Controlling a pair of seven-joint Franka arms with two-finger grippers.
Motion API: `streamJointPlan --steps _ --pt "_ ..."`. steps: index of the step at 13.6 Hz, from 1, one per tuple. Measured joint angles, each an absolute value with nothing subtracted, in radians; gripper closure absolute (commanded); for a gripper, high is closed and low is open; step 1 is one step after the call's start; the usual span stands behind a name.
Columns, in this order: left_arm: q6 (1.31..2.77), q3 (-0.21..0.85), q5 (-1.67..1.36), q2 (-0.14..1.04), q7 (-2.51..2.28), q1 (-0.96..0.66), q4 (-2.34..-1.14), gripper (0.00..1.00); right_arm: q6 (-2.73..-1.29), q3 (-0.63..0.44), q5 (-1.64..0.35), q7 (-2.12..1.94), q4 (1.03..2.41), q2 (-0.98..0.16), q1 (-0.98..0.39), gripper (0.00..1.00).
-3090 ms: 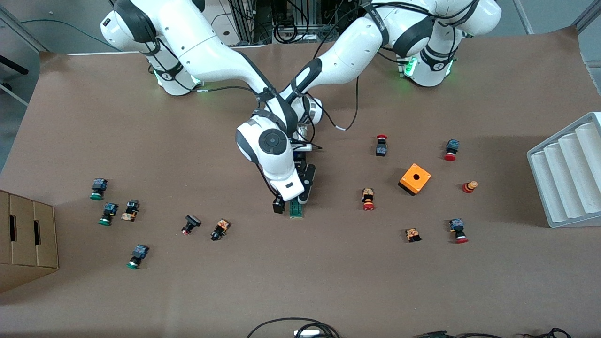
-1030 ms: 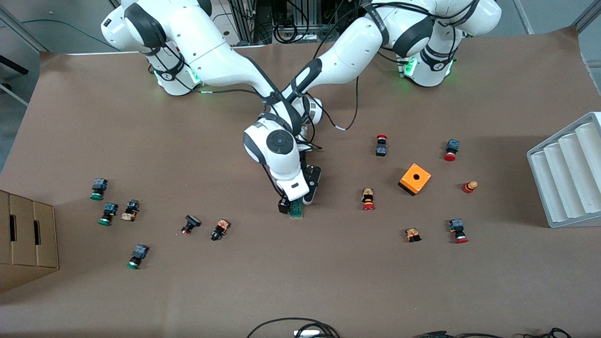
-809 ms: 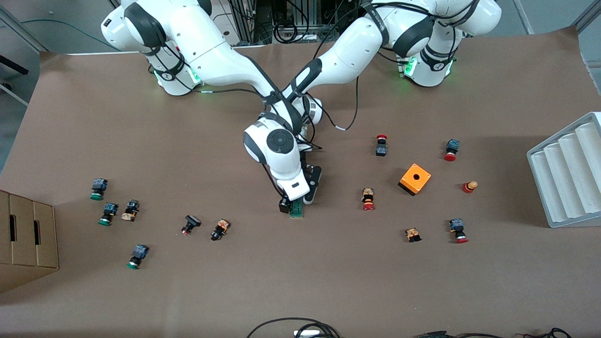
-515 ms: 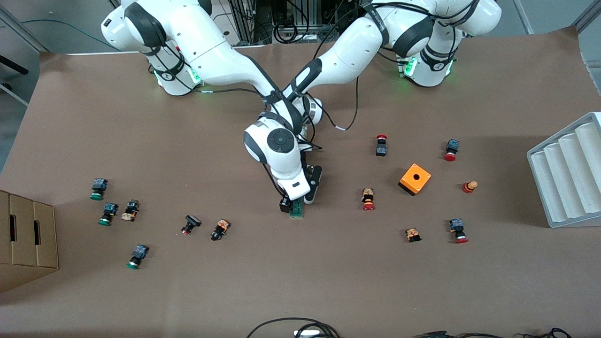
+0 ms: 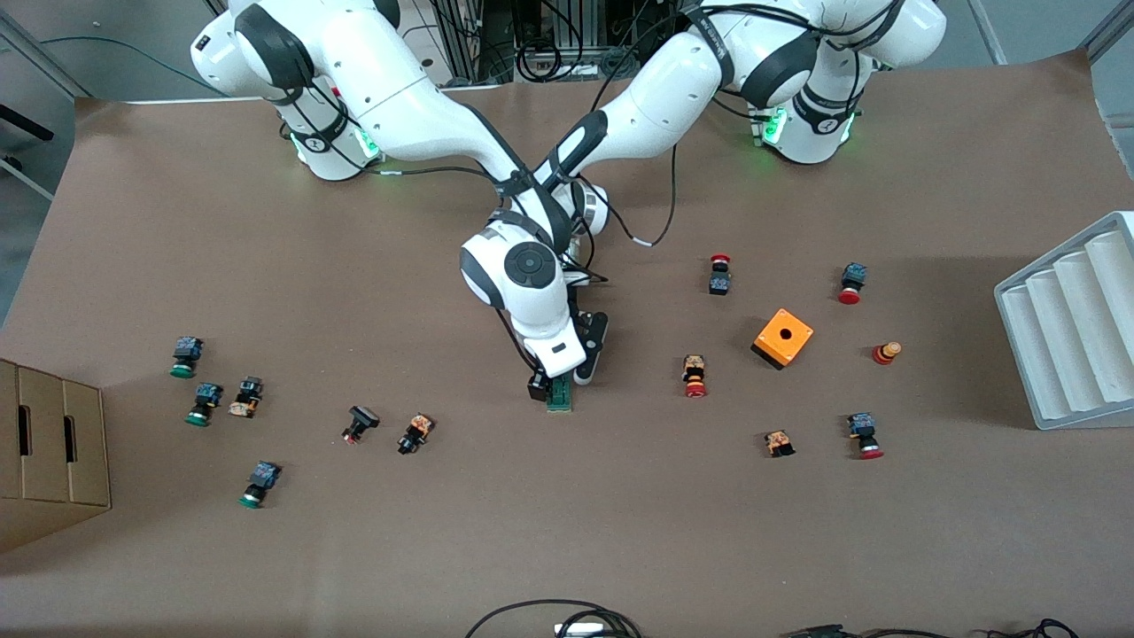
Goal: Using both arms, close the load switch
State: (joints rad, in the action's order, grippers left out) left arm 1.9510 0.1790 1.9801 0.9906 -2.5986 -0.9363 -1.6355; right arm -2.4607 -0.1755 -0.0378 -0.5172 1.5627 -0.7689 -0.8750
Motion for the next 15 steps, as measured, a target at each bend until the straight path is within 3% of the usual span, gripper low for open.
streamJointPlan --steps 15 --pt "1.951 0.179 1.981 0.991 -2.599 -0.936 -1.636 0.47 -2.469 -0.197 -0.038 -0.515 1.528 -0.769 -0.876 0.26"
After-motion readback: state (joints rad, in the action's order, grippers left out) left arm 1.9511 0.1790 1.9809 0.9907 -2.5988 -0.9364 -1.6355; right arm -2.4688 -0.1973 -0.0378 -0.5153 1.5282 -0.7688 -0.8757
